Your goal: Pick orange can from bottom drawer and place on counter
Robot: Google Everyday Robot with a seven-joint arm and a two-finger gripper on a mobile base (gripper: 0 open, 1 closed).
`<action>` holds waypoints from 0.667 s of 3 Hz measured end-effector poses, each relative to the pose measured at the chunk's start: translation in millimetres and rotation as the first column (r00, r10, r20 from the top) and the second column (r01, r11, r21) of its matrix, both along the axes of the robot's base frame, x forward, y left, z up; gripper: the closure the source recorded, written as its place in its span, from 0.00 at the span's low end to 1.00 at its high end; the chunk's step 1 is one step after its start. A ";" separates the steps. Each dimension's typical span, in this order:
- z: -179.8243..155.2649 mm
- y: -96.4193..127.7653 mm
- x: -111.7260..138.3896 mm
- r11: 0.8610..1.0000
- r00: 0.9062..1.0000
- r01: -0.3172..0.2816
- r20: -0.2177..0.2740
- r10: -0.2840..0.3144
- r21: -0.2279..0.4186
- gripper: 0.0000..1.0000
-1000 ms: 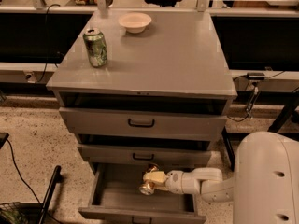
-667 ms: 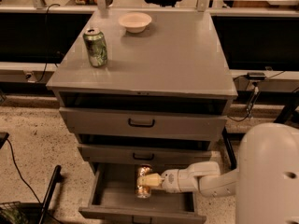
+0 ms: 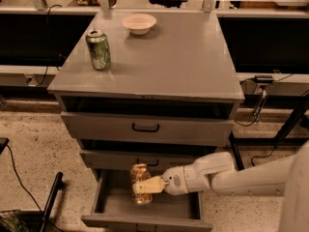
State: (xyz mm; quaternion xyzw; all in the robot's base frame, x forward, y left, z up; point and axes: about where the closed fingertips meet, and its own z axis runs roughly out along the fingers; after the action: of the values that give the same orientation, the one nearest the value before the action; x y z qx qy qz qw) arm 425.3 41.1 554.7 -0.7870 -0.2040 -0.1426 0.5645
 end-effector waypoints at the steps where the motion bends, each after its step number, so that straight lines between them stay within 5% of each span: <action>1: 80.5 10.3 -17.4 0.998 0.996 -0.049 0.070 0.046 0.033 1.00; 2: 192.1 17.5 -41.3 0.996 0.995 -0.067 0.082 0.061 0.064 1.00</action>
Offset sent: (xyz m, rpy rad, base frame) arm -0.0600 0.0157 0.3535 0.0430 -0.2445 0.0745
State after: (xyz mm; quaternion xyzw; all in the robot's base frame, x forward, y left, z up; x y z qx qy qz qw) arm 384.0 58.6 746.8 -0.7545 -0.2466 -0.1625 0.5861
